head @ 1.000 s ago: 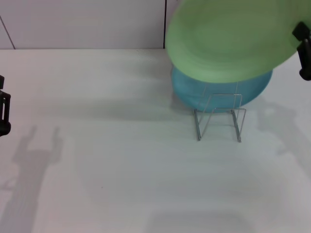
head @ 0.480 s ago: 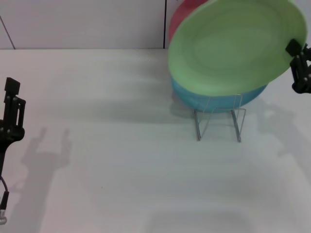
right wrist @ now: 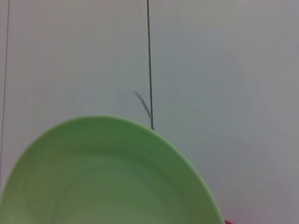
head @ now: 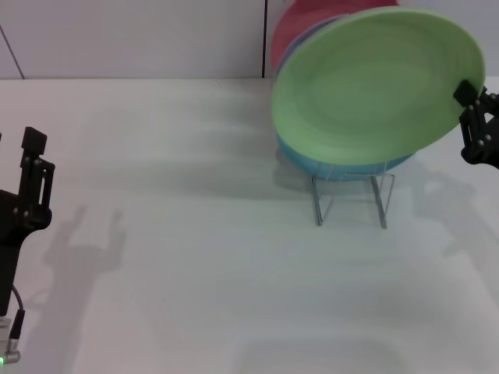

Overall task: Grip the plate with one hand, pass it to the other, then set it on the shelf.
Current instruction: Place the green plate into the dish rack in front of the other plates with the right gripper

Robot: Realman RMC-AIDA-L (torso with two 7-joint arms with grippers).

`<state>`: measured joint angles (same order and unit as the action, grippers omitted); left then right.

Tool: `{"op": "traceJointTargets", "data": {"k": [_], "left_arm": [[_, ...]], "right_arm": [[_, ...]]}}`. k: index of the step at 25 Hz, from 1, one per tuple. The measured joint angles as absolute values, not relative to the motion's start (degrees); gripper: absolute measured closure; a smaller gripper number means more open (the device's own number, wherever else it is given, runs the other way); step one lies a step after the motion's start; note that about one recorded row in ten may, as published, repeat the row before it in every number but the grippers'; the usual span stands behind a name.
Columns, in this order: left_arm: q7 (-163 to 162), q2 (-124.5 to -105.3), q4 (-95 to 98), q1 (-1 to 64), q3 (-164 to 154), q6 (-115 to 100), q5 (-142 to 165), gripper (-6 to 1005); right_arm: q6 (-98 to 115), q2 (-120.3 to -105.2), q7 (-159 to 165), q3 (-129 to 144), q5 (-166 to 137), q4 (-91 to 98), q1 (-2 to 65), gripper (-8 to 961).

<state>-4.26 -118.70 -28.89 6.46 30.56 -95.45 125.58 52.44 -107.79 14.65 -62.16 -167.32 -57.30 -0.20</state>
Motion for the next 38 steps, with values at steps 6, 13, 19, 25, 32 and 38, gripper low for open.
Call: {"op": "traceJointTargets", "data": {"k": [6,13,19,25,32,38], "left_arm": [[-4.5,-118.65,-29.8,6.9,30.1,-95.4,125.7,456],[-4.5,-118.55,-30.5,7.1,30.1,-95.2,125.8,456],[-4.5,-118.56,-31.0,7.3,30.1,-95.1,125.8,448],[-4.5,-118.56,-31.0,7.6,30.1,-95.1,125.8,437],[-4.5,-118.56,-31.1,7.8,30.1,-95.1,125.8,424],[-4.5,-118.56,-31.1,7.7,30.1,-95.1,125.8,413]], "right_arm": [[54.7,-108.75,13.9,-62.6,-167.3,-54.2,0.7,928],[57.4,-109.50,13.1,-62.6,-167.3,-50.8,1.8,924],[58.9,-109.67,12.5,-62.6,-167.3,-48.7,2.3,918],[60.7,-110.38,12.4,-62.6,-167.3,-45.6,3.2,913],[61.9,-110.88,12.4,-62.6,-167.2,-43.1,4.0,908],[62.4,-111.43,12.4,-62.9,-167.2,-41.8,4.0,903]]}}
